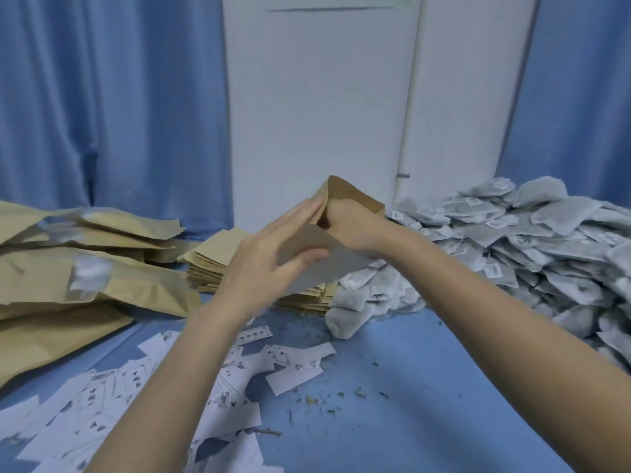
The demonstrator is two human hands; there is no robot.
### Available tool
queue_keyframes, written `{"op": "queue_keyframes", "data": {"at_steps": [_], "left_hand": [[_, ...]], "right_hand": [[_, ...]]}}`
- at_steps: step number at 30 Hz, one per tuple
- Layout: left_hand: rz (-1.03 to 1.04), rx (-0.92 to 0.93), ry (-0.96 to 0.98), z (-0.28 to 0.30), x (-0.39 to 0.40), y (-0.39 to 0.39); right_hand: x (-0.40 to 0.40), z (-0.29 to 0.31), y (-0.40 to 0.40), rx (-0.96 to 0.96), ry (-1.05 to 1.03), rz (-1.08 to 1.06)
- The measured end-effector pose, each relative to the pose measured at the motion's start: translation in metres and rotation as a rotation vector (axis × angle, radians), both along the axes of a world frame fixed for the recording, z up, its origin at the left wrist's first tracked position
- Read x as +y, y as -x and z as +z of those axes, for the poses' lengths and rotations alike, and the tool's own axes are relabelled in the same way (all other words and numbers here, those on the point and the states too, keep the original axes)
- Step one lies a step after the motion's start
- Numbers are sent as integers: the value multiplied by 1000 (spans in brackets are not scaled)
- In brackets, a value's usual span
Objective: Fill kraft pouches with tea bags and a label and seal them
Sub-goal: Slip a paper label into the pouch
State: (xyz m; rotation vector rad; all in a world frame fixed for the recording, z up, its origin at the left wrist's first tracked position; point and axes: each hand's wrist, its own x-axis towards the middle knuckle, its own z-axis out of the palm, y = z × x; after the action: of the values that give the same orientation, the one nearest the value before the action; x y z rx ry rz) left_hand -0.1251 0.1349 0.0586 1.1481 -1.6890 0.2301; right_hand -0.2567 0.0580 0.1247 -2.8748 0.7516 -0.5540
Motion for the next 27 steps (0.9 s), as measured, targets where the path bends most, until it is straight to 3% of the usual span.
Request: {"op": "queue_keyframes", "data": {"at_steps": [7, 10, 14, 22, 24, 27], "left_hand": [[-99, 394, -43, 31, 1, 11], [-202, 479, -45, 39, 1, 22], [-245, 533, -45, 41, -3, 39], [-391, 656, -98, 35, -17, 68], [-401, 755, -163, 32, -25, 68], [-409, 916, -237, 31, -37, 60]], "right_hand": [[10, 41, 59, -87, -198, -115], [18, 56, 75, 61, -372, -58], [30, 75, 91, 392, -355, -30], [21, 67, 94, 499, -532, -149], [17, 70, 100, 389, -424, -146], [-1, 79, 115, 201, -18, -189]]}}
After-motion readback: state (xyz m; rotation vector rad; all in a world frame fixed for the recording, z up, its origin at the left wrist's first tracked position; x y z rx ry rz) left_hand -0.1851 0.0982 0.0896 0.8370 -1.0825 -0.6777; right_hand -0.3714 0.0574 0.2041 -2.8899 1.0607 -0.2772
